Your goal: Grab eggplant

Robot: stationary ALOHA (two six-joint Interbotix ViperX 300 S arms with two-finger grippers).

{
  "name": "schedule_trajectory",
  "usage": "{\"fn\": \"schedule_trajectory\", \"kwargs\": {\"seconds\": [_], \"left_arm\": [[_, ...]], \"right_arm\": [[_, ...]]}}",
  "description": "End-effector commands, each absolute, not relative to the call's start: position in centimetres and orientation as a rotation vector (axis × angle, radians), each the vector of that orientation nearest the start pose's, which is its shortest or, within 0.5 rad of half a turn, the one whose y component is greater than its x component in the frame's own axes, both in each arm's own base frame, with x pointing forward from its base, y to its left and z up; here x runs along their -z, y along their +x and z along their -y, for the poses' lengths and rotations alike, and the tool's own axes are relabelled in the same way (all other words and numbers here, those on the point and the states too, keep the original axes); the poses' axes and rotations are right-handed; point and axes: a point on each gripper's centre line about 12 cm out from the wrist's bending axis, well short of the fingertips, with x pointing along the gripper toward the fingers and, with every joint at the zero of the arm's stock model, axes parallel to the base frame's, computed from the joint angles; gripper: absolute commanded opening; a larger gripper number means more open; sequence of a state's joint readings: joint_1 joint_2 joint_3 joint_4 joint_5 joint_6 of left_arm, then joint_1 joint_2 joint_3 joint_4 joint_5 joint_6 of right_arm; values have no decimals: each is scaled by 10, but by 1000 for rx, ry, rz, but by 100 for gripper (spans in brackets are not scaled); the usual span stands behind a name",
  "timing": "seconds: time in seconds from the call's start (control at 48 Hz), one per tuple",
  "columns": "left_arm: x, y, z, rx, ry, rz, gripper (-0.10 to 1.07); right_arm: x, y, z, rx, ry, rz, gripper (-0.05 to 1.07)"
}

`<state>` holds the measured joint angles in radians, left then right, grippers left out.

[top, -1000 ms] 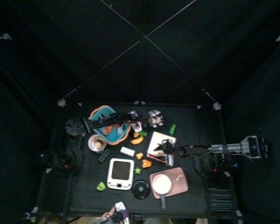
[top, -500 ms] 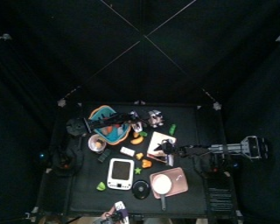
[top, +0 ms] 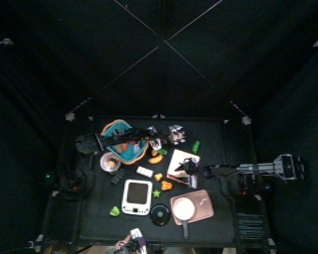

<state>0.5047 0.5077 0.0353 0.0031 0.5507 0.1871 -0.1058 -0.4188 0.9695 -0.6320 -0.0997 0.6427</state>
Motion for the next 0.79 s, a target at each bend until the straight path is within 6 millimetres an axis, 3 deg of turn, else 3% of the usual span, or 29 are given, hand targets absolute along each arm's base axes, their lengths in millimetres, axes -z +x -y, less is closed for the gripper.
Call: {"fn": "schedule_trajectory", "kwargs": {"seconds": [0.0, 0.438, 0.771], "left_arm": [[-127, 453, -252, -365, -86, -1041, 81], [-133, 456, -252, -365, -83, -1029, 81], [-149, 456, -251, -368, -72, -998, 81]], "right_arm": [[-224, 295, 24, 47, 50, -437, 80], [-224, 296, 24, 47, 49, -437, 80], [-224, 295, 24, 47, 50, -437, 80]]}}
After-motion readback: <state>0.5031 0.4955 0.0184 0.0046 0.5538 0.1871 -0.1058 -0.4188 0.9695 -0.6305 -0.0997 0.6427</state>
